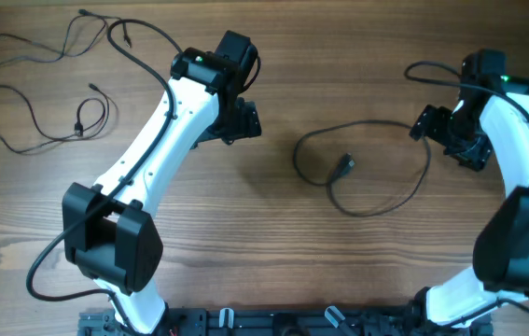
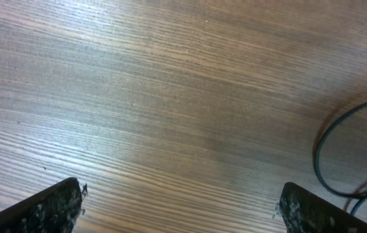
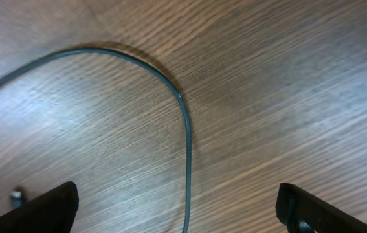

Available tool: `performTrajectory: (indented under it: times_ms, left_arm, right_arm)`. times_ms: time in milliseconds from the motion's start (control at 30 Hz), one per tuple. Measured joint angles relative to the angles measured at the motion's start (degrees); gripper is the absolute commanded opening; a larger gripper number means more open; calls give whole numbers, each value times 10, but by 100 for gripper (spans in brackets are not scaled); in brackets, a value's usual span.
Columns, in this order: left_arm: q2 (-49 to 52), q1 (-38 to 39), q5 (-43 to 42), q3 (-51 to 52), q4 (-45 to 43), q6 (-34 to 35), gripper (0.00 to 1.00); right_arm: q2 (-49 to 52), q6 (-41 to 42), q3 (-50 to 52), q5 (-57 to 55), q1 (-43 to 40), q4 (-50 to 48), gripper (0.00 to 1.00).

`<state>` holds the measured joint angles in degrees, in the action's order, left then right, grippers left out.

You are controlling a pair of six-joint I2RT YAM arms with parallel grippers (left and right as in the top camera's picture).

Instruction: Untangle cables

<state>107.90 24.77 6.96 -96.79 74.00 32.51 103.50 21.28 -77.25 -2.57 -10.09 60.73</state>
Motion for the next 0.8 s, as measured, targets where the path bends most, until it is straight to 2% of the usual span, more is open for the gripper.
performTrajectory:
  times_ms: [100,367,600,800]
  left_arm:
    - [0,0,3,1,-10,0,100]
    - [0,0,7,51,-47,0,100]
    - [0,0,7,76,-70,0,100]
    - [0,0,7,76,-75,0,100]
  right_arm:
    - [26,-6,0,1,0,-3,98]
    - [81,-14,0,7,0,-4,78]
    - [82,-15,18,8,0,-23,73]
    - [82,-14,76,37,0,-68,56]
